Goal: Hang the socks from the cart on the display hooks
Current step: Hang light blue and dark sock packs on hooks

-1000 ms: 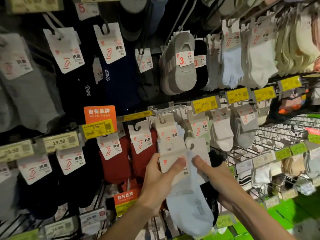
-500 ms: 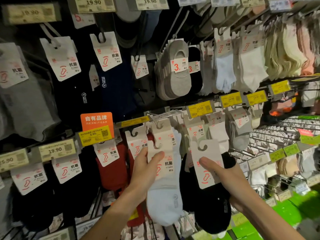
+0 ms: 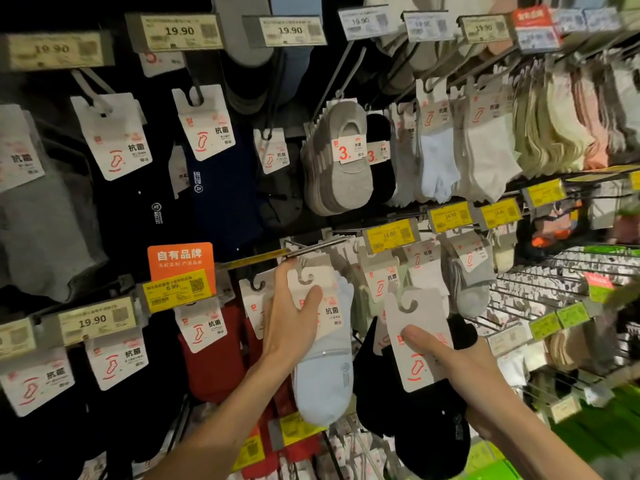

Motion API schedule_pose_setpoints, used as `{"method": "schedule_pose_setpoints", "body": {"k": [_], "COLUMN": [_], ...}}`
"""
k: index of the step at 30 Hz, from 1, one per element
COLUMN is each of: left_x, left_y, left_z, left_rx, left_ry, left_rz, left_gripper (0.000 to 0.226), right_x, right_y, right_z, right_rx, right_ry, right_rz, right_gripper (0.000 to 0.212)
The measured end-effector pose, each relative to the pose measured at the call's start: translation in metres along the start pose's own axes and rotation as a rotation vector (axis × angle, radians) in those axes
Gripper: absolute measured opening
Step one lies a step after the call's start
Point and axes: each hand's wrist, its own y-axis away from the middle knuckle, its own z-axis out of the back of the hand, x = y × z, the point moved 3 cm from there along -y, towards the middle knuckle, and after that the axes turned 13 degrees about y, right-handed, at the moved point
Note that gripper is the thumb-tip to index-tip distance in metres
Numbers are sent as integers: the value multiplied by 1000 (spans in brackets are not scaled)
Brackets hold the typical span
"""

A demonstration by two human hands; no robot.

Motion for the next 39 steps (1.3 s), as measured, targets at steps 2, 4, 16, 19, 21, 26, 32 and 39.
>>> {"method": "schedule_pose_setpoints", "body": {"k": [2, 4, 16, 19, 21, 26, 32, 39], "left_x": [1, 1, 20, 22, 24, 35, 35, 39], "left_y": [0, -3, -25, -28, -29, -31, -30, -37], "left_z": [0, 0, -13, -16, -16, -17, -15, -15], "left_rx": [-20, -42, -94, -109, -135, -224, -261, -219], "left_ry": [-22, -58, -178, -202, -217, -310, -495, -528], "left_rz": [-45, -93, -180, -177, -188, -206, -287, -293], "left_gripper": [34, 34, 59, 63, 62, 68, 85, 89], "right_x": [-2, -4, -17, -20, -22, -18, -18, -21], "right_y": [-1, -2, -18, -20, -22, -23, -21, -21], "right_z": [1, 1, 2, 2, 3, 3, 5, 6], "right_rx": [-2, 1, 42, 38, 35, 52, 61, 61], "right_ry": [-3, -10, 19, 33, 40, 28, 31, 23], "right_rz": [-4, -8, -52, -62, -59, -46, -41, -21], "right_gripper": [24, 24, 27, 28, 28, 29, 27, 28]}}
